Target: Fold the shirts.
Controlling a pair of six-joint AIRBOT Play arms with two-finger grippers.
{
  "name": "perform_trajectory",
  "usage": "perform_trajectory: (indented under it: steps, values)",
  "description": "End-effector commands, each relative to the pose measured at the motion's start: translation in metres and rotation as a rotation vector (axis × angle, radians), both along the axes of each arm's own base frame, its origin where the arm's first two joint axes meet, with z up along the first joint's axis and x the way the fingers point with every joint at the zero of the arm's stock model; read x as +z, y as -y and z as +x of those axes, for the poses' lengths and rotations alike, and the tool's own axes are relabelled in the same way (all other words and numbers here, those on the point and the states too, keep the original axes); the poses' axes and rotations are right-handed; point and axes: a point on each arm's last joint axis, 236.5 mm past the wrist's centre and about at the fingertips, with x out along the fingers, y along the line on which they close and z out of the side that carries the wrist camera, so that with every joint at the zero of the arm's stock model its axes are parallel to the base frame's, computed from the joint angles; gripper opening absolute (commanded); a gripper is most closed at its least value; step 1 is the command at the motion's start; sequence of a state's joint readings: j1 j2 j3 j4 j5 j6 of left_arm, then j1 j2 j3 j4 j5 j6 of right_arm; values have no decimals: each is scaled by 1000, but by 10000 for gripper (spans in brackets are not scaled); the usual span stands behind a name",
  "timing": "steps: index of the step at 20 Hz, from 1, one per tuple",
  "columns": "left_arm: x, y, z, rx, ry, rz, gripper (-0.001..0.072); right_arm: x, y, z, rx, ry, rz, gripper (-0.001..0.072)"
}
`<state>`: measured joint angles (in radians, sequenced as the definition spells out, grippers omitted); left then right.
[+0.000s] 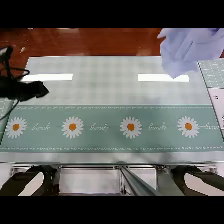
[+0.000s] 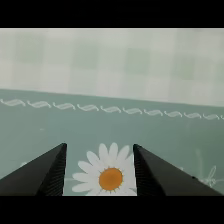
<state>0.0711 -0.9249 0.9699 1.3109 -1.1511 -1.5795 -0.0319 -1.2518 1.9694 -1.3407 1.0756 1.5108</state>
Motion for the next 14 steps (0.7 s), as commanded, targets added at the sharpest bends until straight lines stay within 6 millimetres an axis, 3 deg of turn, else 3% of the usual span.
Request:
perform_trajectory:
  steps: [1,4,6,8,10,13,14]
  values:
    - [-17,31,-36,-46,26,-121,507,72,-36,-67,90,160,-11,28]
    - [-25,38,-51,-65,20,-140,507,72,-81,-102,224,132,-14,28]
    - [-24,38,-51,-65,26,-141,507,53,-119,-119,339,56,-7,28]
    - [-24,39,-51,-65,26,-143,507,28,-170,-133,472,-28,40,28]
    - [-23,39,-51,-64,27,-142,507,-10,-223,-147,609,-124,30,28]
    - [-24,39,-52,-66,24,-143,507,-82,-267,-150,665,-297,14,28]
    - [-24,39,-52,-66,24,-143,507,-116,-278,-148,668,-360,-1,28]
